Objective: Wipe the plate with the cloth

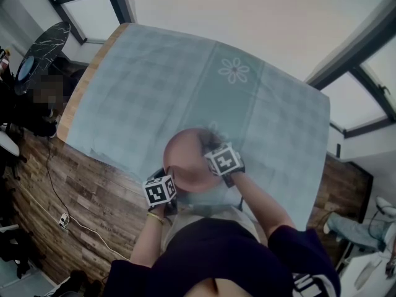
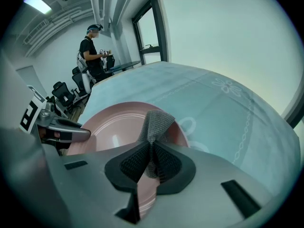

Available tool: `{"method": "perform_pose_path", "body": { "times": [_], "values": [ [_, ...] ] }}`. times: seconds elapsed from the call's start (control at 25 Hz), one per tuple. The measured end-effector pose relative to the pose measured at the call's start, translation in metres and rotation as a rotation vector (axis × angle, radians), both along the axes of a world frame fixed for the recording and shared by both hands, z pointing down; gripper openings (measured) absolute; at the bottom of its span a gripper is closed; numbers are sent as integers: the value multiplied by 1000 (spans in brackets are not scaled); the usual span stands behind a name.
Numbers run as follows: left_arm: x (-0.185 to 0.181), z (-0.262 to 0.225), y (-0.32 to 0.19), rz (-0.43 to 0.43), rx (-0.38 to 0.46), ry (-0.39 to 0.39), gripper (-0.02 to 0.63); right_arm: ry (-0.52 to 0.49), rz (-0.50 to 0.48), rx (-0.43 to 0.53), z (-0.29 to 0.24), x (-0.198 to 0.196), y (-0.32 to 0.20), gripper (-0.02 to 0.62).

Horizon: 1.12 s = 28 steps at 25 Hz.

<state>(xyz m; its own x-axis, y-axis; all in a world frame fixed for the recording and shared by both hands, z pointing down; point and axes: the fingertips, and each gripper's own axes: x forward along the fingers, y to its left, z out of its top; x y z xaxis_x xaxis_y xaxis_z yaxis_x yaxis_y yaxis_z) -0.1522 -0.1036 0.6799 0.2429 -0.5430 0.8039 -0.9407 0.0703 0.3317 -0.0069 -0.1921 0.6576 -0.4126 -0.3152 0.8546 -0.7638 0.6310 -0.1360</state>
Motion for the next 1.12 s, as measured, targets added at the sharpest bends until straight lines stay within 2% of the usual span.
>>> {"method": "perform_pose_path", "body": {
  "times": [0.2,0.44,0.6,0.8,1.12],
  "values": [
    [1,0,0,-2,1,-1,69,105,-55,-1,10,2,9,32],
    [0,0,0,-4,2,-1,69,157,-107,3,14,-2,12,32],
    [0,0,0,-3,1,-2,69,143,-164,18,9,-13,15,32],
    [-1,0,0,-5,1,-2,69,175,-145,-61,19,-6,31,32],
    [0,0,0,-7,5,-1,69,147,-211,-74,18,-25,49,32]
  ]
}}
